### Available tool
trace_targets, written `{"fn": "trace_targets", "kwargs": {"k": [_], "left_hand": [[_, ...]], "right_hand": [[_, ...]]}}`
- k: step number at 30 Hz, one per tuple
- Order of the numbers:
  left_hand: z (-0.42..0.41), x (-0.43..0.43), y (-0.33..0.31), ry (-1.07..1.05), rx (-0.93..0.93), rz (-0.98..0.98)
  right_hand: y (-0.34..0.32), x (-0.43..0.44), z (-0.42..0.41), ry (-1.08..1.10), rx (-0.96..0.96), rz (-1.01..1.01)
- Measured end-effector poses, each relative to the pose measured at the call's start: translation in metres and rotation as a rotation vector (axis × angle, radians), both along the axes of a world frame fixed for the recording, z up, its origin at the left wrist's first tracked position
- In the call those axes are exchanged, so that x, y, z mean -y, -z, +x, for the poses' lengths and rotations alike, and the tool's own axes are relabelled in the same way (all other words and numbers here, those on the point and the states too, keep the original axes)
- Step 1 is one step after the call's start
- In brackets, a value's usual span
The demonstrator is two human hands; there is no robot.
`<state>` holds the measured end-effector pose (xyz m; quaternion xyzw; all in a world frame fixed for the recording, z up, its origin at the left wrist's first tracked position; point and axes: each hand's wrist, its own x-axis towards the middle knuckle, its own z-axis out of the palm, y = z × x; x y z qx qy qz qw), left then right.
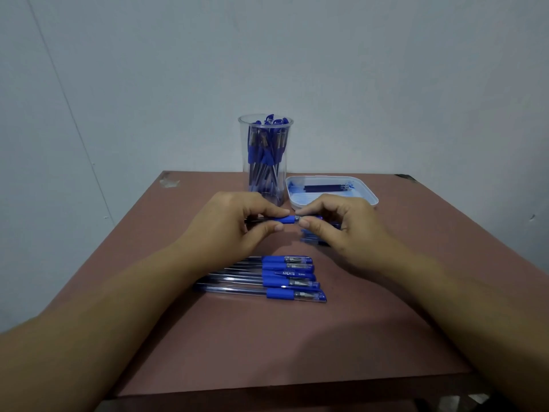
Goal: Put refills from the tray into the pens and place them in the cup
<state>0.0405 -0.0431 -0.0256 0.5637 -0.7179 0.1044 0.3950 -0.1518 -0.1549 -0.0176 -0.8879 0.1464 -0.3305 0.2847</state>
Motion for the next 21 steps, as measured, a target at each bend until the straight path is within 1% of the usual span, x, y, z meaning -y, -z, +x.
{"fn": "trace_targets", "kwargs": {"k": [3,8,11,12,15,18,21], "left_hand": [[-0.002,0.002,0.0,-0.005,-0.056,0.008],[-0.009,0.006,0.001,-0.019,-0.204,-0.02],[-0.006,0.005,0.002,-0.04,-0.167,-0.023],[-0.003,0.004,0.001,-0.057,-0.146,-0.025],[0.014,0.003,-0.008,-0.181,-0.102,-0.052],[0.03,0.009,-0.025,-0.32,-0.06,-0.061],[0.042,0.021,-0.042,-0.348,-0.031,-0.016]], "right_hand": [[0.001,-0.001,0.003,0.009,0.016,0.062],[-0.001,0.0,0.009,0.0,0.183,0.472],[-0.003,0.0,0.01,0.007,0.316,0.652],[-0.007,0.002,0.01,0.04,0.368,0.669],[-0.028,0.014,0.006,0.151,0.465,0.611],[-0.061,0.028,0.005,0.157,0.539,0.573],[-0.093,0.041,0.01,0.157,0.569,0.481]]}}
